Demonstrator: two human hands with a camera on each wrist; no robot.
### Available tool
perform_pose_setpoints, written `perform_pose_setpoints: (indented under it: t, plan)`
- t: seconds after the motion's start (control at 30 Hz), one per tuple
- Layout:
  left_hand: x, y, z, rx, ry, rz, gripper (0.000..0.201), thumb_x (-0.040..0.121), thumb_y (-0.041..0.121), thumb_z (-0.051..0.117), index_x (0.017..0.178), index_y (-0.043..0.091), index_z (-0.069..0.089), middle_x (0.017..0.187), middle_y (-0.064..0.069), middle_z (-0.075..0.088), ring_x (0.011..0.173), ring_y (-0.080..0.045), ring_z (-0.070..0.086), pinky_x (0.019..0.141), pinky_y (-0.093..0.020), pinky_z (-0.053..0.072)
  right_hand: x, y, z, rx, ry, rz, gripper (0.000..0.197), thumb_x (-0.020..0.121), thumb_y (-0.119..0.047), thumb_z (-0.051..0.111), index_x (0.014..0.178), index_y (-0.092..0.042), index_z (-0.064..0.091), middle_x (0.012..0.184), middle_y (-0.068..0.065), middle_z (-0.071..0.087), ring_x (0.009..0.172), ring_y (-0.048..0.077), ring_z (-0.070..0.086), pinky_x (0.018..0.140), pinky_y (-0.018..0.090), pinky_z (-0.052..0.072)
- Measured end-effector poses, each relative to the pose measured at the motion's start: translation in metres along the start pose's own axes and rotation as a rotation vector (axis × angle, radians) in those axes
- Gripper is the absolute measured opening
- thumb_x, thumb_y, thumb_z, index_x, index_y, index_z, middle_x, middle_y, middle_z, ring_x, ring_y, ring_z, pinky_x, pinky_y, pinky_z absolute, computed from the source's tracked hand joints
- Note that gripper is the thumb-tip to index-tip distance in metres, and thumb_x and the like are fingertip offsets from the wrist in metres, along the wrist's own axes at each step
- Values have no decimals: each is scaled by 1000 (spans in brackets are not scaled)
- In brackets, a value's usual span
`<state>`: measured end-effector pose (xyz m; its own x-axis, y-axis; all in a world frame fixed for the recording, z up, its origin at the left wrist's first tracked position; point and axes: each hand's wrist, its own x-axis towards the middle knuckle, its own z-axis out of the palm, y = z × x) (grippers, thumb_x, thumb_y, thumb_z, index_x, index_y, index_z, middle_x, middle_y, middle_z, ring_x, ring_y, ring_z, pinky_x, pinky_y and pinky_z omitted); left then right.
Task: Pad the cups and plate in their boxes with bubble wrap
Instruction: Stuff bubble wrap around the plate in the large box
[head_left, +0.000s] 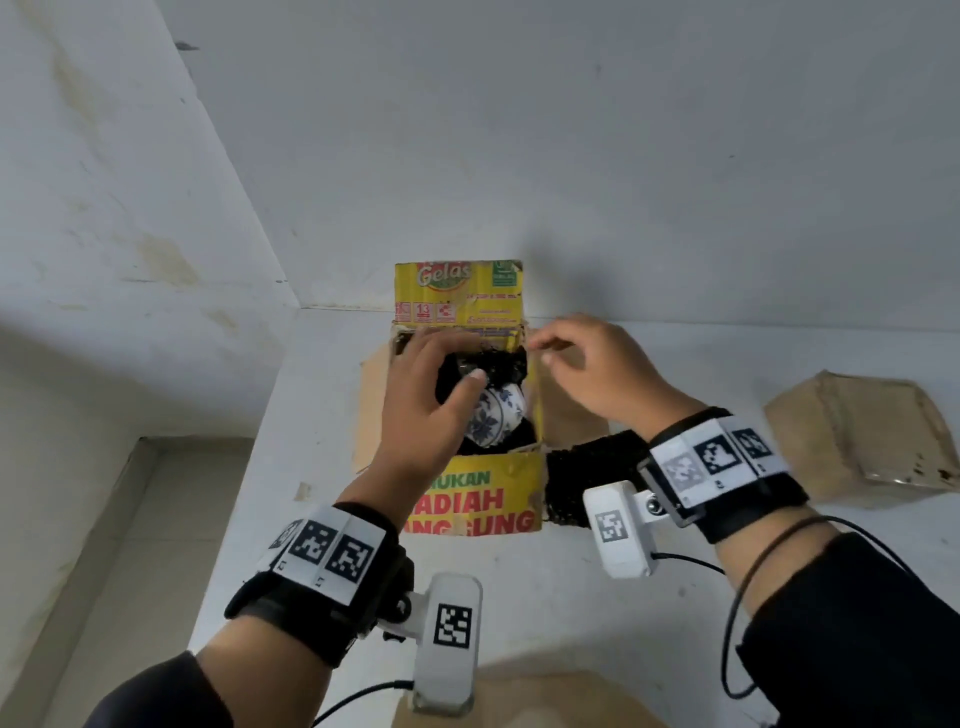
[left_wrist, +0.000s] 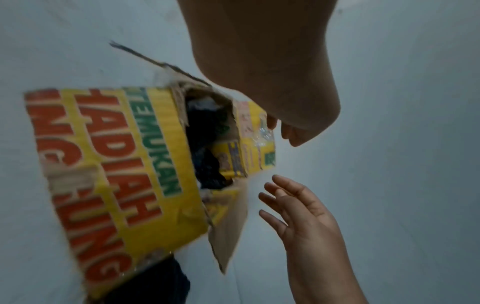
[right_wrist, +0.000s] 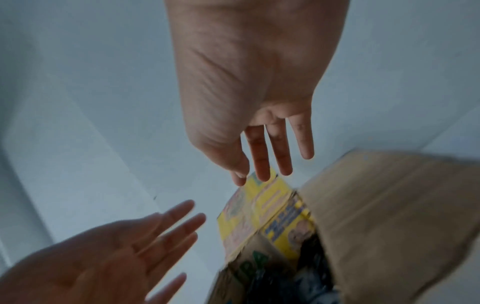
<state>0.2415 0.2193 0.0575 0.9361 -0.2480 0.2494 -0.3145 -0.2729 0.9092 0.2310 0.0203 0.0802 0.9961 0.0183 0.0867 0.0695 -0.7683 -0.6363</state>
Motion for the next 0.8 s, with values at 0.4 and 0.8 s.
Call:
perform_pose_setpoints:
  t: [0.4, 0.8]
  plan:
    - [-34, 39, 123, 378, -747, 71, 44, 90, 20, 55, 133, 19, 46, 130, -4, 54, 118, -20, 51, 96, -27, 41, -89, 115, -22, -22, -134, 408, 31, 86, -13, 58, 113, -29, 59, 119, -6, 58, 112, 18, 56, 90, 29, 44]
    - [-38, -9, 153, 949, -868, -151, 66, 84, 21, 54, 142, 17, 22, 134, -11, 40, 126, -30, 41, 99, -39, 37, -109, 138, 35, -522, -167, 258, 37, 86, -39, 54, 122, -30, 53, 118, -4, 53, 107, 24, 46, 79, 33, 31]
